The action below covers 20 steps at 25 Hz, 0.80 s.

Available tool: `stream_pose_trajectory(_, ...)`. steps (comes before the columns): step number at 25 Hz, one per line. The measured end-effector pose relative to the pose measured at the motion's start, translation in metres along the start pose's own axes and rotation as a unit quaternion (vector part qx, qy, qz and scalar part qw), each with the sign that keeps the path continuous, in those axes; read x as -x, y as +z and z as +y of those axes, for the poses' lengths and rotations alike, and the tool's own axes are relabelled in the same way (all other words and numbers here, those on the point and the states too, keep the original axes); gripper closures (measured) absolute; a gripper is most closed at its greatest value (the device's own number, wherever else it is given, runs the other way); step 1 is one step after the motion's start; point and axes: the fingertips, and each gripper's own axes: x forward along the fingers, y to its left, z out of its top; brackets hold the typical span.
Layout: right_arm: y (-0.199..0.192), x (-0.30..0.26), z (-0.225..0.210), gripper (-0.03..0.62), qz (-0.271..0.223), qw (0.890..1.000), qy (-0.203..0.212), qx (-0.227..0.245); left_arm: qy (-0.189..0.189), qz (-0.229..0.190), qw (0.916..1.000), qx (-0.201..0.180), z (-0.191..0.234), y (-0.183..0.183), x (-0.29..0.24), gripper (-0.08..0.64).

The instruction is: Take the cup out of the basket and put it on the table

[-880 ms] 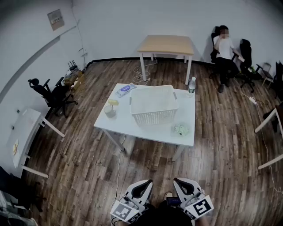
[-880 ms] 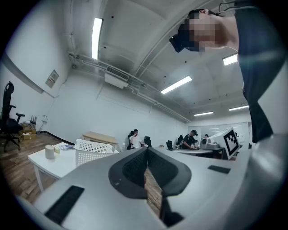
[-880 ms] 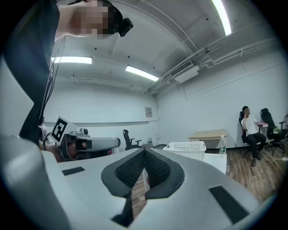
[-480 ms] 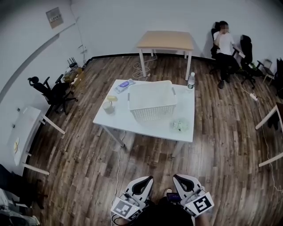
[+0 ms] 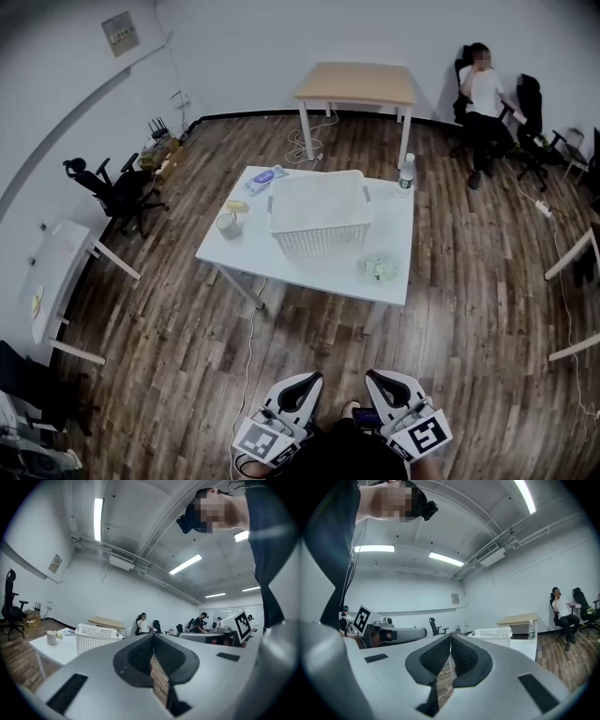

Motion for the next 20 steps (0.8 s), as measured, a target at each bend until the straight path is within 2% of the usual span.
stream_pose_trajectory(3,-0.001,0.002,-0.005,0.568,0.0,1.0,0.016,0.002,0.004,0.005,1.0,-0.006,-0.005,-0.005,-0.005,0.551)
stream_pose_trajectory(8,-0.009,-0.004,-0.011,0.568,0.019,0.999,0.025,0.004,0.02,0.016,0.9996,0.009,-0.002,-0.012,-0.005,0.551)
stream_pose_trajectory(14,-0.015,-0.026,-0.017,0.568,0.028,0.999,0.027,0.003,0.025,0.019,0.9995,0.01,0.021,-0.013,-0.013,0.551)
stream_pose_trajectory(20,-0.01,-0.059,-0.032,0.568,0.041,0.999,0.009,0.017,0.008,0.02,0.9997,0.01,0.057,-0.009,-0.034,0.551)
